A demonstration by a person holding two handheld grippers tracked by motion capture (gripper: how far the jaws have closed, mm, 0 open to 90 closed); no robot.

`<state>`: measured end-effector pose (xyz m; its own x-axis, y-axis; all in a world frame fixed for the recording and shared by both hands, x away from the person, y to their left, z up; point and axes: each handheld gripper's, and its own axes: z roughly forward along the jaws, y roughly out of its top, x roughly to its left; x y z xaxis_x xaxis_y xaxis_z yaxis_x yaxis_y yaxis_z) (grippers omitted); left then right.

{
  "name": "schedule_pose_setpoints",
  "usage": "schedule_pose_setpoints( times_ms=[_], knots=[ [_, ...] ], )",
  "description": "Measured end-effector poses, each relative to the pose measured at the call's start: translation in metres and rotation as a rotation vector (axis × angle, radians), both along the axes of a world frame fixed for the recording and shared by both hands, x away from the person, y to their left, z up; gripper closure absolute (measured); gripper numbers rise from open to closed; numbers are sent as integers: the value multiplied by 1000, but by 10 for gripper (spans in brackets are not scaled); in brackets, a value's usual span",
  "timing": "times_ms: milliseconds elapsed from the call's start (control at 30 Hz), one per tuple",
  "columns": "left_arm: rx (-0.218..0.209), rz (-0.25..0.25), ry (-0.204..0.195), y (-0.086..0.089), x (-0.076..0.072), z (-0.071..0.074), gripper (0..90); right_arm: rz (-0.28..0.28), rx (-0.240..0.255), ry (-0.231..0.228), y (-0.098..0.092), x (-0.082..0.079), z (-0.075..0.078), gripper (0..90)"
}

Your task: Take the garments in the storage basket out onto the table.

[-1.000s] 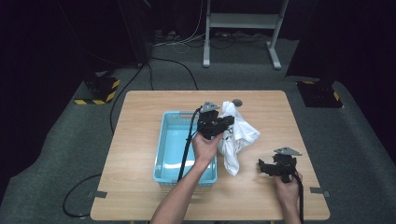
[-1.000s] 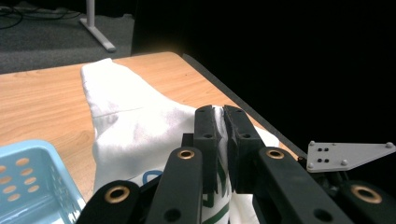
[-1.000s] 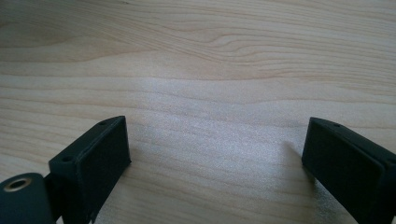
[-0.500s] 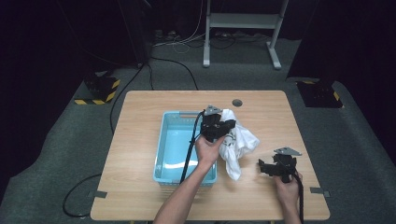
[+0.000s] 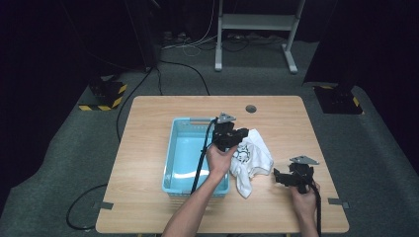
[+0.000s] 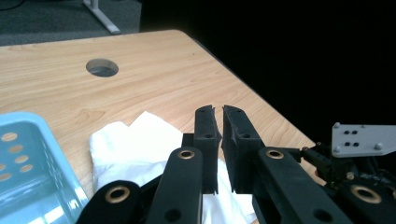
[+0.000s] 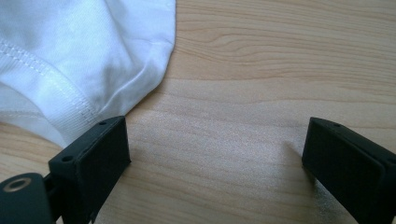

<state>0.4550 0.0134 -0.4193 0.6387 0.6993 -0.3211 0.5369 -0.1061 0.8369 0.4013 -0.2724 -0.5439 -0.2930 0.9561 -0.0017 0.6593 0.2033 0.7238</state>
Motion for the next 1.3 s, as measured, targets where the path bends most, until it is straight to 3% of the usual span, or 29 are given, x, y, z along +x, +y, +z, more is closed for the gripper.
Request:
schedule_pose_setpoints(
  times_ms=[167, 233, 267, 333, 367, 633, 800, 967, 1300],
  knots=[
    [43, 2, -4, -2, -1, -5, 752, 0, 0, 0, 0, 0, 0, 71],
    [55, 9, 0, -3, -1, -8, 649, 0, 0, 0, 0, 0, 0, 71],
    [61, 9, 5, -3, -1, -9, 649, 0, 0, 0, 0, 0, 0, 71],
    [76, 11, 13, -4, 0, -11, 513, 0, 0, 0, 0, 0, 0, 71],
    [82, 13, 18, -4, 0, -12, 513, 0, 0, 0, 0, 0, 0, 71],
    [163, 54, 22, -9, -2, -17, 199, 0, 0, 0, 0, 0, 0, 71],
    [171, 59, 26, -9, -1, -18, 122, 0, 0, 0, 0, 0, 0, 71],
    [179, 42, 20, -8, -2, -17, 136, 0, 0, 0, 0, 0, 0, 71],
    [177, 66, -16, -3, -6, -12, 130, 0, 0, 0, 0, 0, 0, 71]
  ],
)
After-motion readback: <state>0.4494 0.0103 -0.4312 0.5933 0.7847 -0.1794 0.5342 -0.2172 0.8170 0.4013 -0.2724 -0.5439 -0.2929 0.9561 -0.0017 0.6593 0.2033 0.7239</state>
